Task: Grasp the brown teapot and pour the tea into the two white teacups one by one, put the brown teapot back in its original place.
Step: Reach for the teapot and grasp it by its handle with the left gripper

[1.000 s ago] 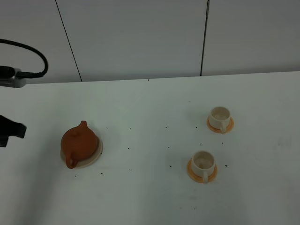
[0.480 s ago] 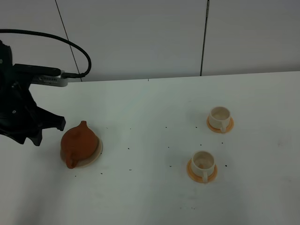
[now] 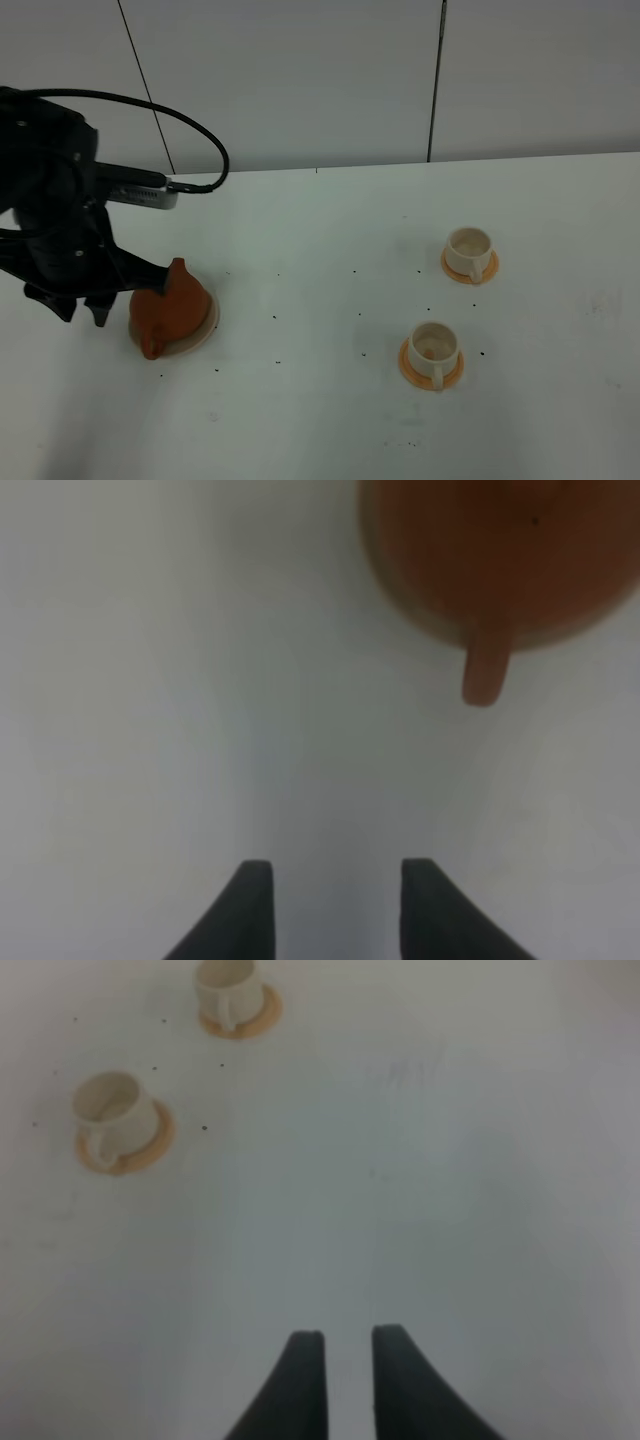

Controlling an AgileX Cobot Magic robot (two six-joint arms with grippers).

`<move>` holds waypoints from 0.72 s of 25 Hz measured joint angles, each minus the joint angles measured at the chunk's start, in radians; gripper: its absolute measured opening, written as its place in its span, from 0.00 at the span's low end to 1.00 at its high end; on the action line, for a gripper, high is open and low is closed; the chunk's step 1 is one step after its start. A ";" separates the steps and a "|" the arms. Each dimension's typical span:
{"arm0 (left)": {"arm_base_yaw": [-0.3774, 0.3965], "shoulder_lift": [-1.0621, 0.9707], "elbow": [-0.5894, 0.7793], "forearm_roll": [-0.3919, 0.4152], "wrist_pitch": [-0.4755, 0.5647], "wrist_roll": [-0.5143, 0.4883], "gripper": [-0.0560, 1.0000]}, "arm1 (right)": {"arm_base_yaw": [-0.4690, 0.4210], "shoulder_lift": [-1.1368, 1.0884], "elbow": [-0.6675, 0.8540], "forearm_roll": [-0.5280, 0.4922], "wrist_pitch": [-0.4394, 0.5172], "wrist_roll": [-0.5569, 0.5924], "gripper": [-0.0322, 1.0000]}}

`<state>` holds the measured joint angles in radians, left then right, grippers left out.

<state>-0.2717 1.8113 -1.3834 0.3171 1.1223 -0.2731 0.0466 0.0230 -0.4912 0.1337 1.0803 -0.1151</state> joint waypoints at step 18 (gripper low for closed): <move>-0.044 0.100 0.000 -0.053 -0.145 0.058 0.43 | 0.000 0.000 0.000 0.000 0.000 0.000 0.16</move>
<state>-0.3161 1.9115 -1.3834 0.2645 0.9772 -0.2155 0.0466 0.0230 -0.4912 0.1337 1.0803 -0.1151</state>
